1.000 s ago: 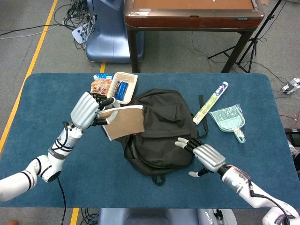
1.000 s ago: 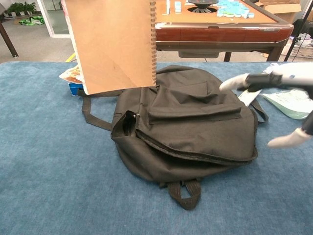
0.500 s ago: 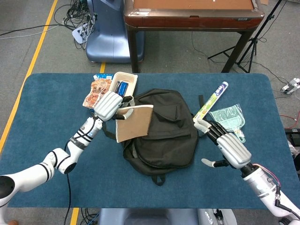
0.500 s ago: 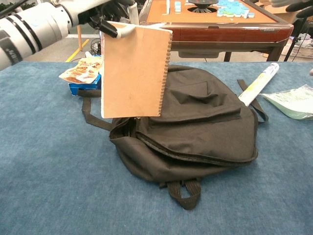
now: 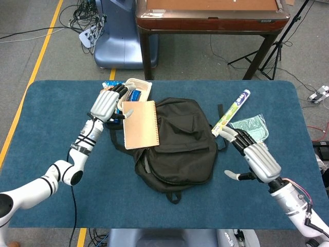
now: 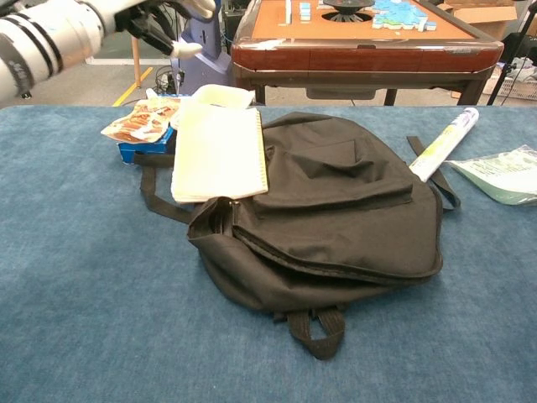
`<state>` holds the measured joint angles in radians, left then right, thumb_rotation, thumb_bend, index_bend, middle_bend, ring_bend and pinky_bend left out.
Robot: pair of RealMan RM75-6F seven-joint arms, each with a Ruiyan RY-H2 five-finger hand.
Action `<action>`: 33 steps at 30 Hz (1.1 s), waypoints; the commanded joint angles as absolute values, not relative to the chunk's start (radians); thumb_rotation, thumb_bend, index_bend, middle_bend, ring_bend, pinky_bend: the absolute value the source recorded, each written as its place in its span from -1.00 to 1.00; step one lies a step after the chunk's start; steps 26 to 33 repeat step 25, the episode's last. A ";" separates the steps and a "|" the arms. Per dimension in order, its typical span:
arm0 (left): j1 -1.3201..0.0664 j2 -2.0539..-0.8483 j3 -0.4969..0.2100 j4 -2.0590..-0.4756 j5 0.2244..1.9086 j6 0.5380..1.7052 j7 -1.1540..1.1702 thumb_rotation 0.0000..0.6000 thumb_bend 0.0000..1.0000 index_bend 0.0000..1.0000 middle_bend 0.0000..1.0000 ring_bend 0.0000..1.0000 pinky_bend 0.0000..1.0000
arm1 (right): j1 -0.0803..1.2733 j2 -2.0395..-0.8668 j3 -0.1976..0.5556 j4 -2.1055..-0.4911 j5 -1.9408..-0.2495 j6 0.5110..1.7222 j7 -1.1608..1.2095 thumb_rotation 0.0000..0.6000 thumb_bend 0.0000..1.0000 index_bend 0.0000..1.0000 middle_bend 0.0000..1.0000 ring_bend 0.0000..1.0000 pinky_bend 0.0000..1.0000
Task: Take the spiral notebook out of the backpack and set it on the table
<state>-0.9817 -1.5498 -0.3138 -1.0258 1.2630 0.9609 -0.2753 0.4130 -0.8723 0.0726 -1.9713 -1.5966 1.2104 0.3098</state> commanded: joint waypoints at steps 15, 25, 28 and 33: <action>-0.671 -1.321 -0.203 -1.390 1.249 1.235 -0.013 1.00 -0.45 -0.56 -0.66 -0.66 -0.40 | 0.327 -0.855 0.059 -1.967 -1.392 1.233 0.083 1.00 -0.57 -1.00 -0.86 -1.00 -0.89; -0.457 -1.242 -0.085 -1.516 1.311 1.444 0.124 1.00 -0.45 -0.55 -0.66 -0.66 -0.45 | 0.217 -0.941 0.024 -1.815 -1.470 1.408 -0.043 1.00 -0.57 -0.79 -0.62 -0.83 -0.66; -0.457 -1.242 -0.085 -1.516 1.311 1.444 0.124 1.00 -0.45 -0.55 -0.66 -0.66 -0.45 | 0.217 -0.941 0.024 -1.815 -1.470 1.408 -0.043 1.00 -0.57 -0.79 -0.62 -0.83 -0.66; -0.457 -1.242 -0.085 -1.516 1.311 1.444 0.124 1.00 -0.45 -0.55 -0.66 -0.66 -0.45 | 0.217 -0.941 0.024 -1.815 -1.470 1.408 -0.043 1.00 -0.57 -0.79 -0.62 -0.83 -0.66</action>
